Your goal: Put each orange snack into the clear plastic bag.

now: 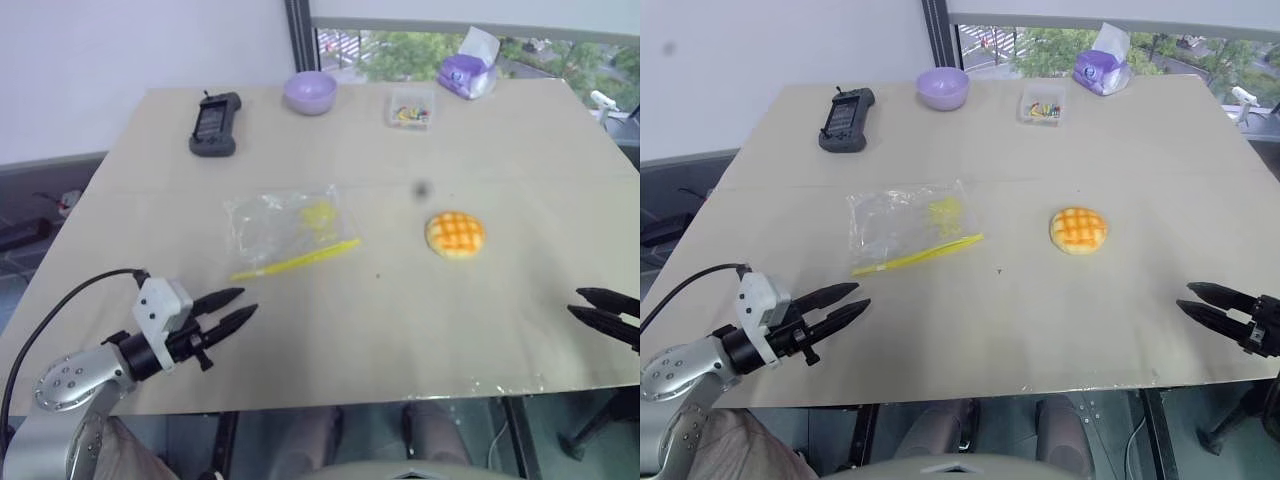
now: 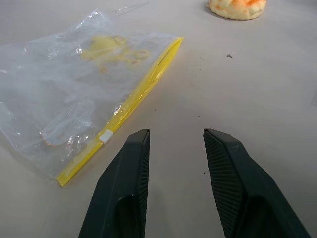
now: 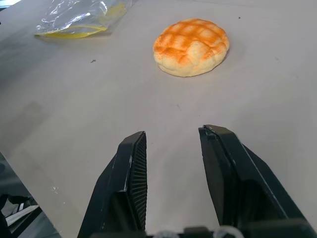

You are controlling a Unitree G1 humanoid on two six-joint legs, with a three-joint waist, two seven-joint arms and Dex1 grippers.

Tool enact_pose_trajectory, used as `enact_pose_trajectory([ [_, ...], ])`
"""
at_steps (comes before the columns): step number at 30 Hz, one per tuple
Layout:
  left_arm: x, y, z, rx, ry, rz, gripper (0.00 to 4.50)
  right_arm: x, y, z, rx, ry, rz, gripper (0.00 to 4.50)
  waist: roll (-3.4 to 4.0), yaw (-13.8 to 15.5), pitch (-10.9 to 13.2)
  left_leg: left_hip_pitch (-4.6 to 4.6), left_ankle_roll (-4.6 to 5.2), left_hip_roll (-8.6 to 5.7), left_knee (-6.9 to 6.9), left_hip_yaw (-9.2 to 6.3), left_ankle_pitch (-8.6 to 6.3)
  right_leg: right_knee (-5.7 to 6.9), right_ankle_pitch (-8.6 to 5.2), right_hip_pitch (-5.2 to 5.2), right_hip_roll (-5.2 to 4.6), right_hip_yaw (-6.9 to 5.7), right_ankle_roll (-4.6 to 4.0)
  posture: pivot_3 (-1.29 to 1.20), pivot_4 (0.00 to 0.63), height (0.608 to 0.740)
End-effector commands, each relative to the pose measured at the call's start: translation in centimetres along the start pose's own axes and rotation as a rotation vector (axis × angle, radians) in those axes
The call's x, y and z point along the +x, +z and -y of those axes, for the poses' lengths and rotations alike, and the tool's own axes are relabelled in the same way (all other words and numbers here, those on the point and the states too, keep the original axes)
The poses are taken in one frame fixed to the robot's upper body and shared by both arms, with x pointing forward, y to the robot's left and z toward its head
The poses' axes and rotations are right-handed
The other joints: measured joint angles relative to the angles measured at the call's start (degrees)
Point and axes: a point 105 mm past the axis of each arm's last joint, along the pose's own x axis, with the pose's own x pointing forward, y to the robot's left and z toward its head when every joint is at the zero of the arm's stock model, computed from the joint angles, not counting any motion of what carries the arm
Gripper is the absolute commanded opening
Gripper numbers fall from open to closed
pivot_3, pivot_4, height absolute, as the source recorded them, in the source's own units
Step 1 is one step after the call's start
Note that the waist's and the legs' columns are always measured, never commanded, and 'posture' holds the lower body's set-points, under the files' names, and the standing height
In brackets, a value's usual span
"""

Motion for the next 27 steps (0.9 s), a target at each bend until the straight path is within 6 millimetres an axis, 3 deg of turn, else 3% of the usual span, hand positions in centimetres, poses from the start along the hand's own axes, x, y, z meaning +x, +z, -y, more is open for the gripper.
enact_pose_trajectory([
  [1, -0.14, 0.2, -0.11, 0.014, 0.01, 0.02, 1.84, -0.36, 1.58, 0.04, -0.071, 0.003, 0.02, 1.83, 0.0, 0.0, 0.0, 0.0, 0.0, 0.0, 0.0, 0.0, 0.0, 0.0, 0.0, 0.0, 0.0, 0.0, 0.0, 0.0, 0.15, 0.74],
  [27, -0.37, -0.06, -0.37, 0.011, 0.025, 0.027, 1.84, -0.22, 1.53, -0.1, -0.072, 0.01, 0.01, 1.83, 0.0, 0.0, 0.0, 0.0, 0.0, 0.0, -0.01, 0.0, 0.0, -0.01, 0.0, 0.0, 0.0, 0.0, 0.0, 0.0, 0.15, 0.74],
])
